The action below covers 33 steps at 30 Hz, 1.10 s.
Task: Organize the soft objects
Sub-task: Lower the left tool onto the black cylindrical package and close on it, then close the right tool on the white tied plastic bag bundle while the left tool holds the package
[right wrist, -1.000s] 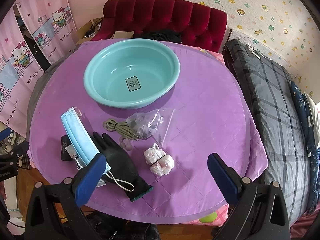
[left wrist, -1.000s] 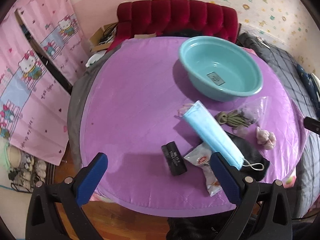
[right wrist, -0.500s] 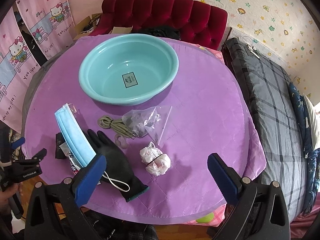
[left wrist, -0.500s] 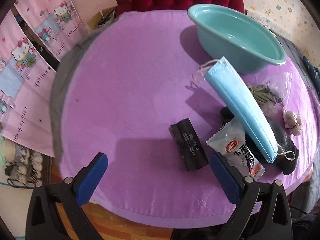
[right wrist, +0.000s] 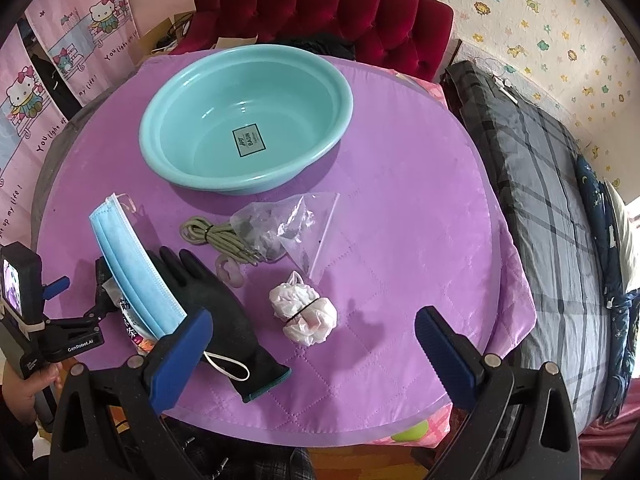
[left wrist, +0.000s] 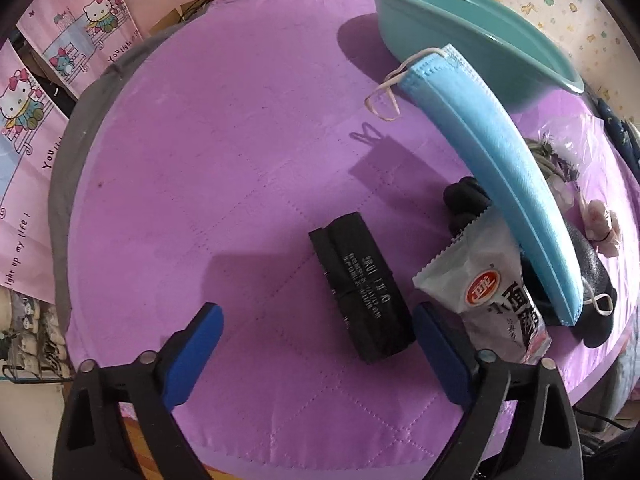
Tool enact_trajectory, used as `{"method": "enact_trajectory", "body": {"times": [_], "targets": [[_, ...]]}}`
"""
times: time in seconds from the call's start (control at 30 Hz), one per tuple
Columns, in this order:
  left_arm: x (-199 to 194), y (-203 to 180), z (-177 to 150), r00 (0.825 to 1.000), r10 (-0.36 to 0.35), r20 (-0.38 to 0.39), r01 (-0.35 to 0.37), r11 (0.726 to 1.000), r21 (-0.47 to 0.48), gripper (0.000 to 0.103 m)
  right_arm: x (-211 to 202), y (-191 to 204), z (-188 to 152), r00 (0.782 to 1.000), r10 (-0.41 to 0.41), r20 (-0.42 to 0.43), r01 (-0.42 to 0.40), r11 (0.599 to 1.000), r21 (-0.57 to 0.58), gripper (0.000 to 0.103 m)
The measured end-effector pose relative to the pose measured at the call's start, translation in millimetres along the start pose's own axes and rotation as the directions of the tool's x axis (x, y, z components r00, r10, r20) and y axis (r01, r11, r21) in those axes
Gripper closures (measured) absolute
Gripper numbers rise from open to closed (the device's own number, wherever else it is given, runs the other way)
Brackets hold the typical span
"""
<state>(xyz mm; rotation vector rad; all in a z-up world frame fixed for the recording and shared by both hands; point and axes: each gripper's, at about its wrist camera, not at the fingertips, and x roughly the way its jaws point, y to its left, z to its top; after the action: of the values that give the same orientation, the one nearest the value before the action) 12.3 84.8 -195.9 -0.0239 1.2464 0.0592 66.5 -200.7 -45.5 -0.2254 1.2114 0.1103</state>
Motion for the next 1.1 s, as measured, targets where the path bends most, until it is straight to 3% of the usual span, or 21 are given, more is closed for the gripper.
{"method": "enact_trajectory", "body": {"times": [0.13, 0.33, 0.37, 0.53, 1.1], "targets": [[7.3, -4.2, 4.7, 1.0, -0.015, -0.012, 0.015, 1.0, 0.013, 0.024, 3.9, -1.5, 0.8, 1.0, -0.005, -0.009, 0.005, 1.0, 0.006, 0.0], [14.3, -11.0, 10.7, 0.997, -0.066, -0.032, 0.066, 0.998, 0.012, 0.067, 7.5, -0.8, 1.2, 1.0, -0.005, -0.018, 0.005, 1.0, 0.003, 0.0], [14.9, -11.8, 12.0, 0.996, -0.081, -0.036, 0.081, 0.997, 0.011, 0.07, 8.5, -1.2, 1.1, 1.0, -0.005, -0.02, 0.005, 1.0, 0.005, 0.0], [10.3, -4.6, 17.2, 0.991, -0.135, -0.012, 0.135, 0.991, 0.011, 0.079, 13.2, -3.2, 1.7, 1.0, -0.005, -0.027, 0.005, 1.0, 0.016, 0.0], [-29.0, 2.2, 1.7, 0.992, -0.123, 0.034, 0.124, 0.992, -0.021, 0.088, 67.4, -9.2, -8.7, 0.998, 0.035, -0.061, -0.034, 0.999, 0.024, 0.0]]}}
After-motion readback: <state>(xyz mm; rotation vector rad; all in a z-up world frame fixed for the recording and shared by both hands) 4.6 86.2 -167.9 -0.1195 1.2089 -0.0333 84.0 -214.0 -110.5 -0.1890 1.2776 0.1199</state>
